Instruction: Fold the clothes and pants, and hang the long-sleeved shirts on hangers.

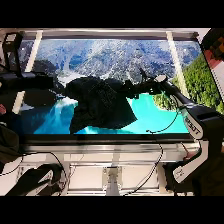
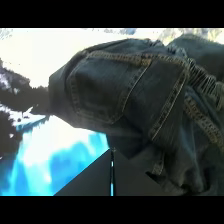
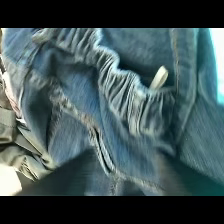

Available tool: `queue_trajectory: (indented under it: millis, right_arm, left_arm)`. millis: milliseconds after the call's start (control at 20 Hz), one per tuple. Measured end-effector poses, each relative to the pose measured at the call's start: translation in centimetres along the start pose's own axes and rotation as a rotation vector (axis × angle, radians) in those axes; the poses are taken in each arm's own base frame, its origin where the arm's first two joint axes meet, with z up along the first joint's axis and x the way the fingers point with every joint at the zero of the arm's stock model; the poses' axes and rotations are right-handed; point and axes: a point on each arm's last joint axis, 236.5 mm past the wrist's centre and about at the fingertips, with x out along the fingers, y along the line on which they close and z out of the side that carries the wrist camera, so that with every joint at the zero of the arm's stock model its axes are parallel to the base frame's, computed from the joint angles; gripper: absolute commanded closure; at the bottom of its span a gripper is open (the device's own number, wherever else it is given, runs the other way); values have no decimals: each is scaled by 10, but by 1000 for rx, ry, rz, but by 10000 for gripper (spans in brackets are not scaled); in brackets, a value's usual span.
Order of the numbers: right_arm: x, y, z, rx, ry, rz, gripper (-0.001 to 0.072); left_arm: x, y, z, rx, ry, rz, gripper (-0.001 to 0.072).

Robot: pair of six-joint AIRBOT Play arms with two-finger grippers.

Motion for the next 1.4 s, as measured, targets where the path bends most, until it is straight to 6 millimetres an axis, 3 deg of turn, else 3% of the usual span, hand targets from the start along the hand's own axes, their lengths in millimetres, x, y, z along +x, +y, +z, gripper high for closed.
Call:
queue_trajectory:
  millis: [350, 900, 950, 1100, 1200, 1250, 1400]
  right_arm:
    - [24, 8, 20, -44, -50, -7, 131]
    - [35, -14, 8, -133, -2, -120, 132]
    - [36, -14, 5, -134, 6, -123, 178]
    - [42, -12, -5, -150, 32, -130, 521]
    - [46, -10, -9, -159, 40, -131, 569]
    - [47, -10, -10, -161, 41, -131, 684]
    - [43, -12, -4, -157, 29, -133, 690]
  left_arm:
    - [-3, 3, -5, 3, 19, 5, 675]
    - [-3, 4, -6, 6, 23, 9, 675]
    - [-3, 4, -5, 6, 19, 10, 675]
    - [-3, 5, -2, 6, 4, 12, 675]
    - [-3, 5, 0, 6, -5, 14, 675]
    - [-3, 5, 1, 6, -8, 15, 675]
    - [1, 7, 3, 4, -14, 17, 675]
